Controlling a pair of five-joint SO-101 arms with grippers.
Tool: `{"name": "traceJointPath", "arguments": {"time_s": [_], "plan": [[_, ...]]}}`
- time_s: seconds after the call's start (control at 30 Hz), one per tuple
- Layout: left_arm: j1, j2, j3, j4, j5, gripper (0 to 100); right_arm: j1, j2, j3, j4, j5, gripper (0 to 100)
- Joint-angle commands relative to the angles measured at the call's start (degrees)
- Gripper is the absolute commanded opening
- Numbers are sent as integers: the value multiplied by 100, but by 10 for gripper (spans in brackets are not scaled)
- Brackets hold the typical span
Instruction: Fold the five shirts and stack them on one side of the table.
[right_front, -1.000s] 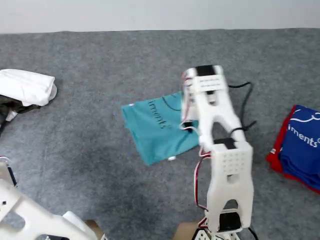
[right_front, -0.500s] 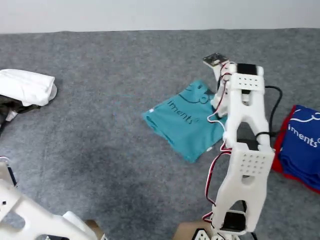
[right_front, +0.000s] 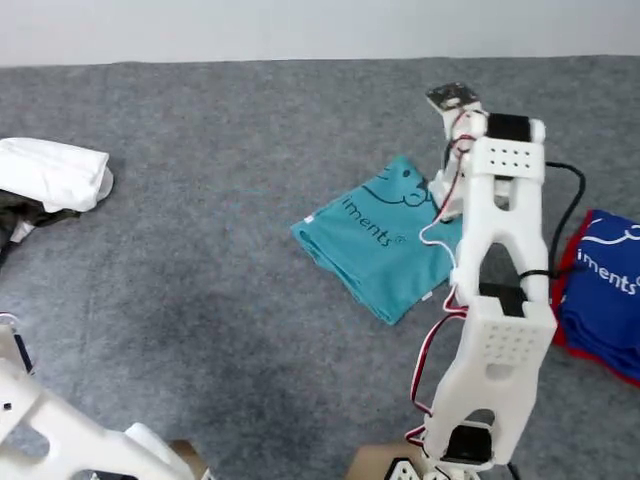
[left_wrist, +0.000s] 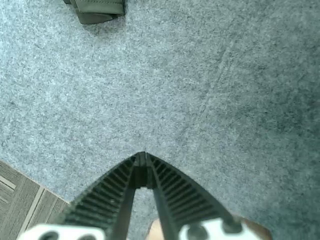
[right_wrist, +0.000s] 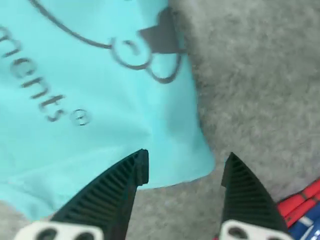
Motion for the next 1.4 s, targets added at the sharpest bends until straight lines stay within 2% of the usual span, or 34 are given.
{"name": "traceJointPath", "arguments": {"time_s": [0.0,0.17,0.2,0.43,0.73,1.0,1.37], "plan": [[26,-114,-57,-44,-44,3,-242,-453,-369,435,-167,226],[26,-114,-57,-44,-44,3,-277,-286,-273,497,-176,13],[26,-114,-57,-44,-44,3,-268,-198,-273,479,-185,6],[26,-114,-57,-44,-44,3,-127,154,-273,-119,-185,10],[9,-123,-57,-35,-281,3,585,576,-246,-980,-141,9],[26,-123,-57,-35,-281,3,585,1446,-334,-1024,-158,9],[26,-123,-57,-35,-281,3,330,497,-1187,119,-176,9]]}}
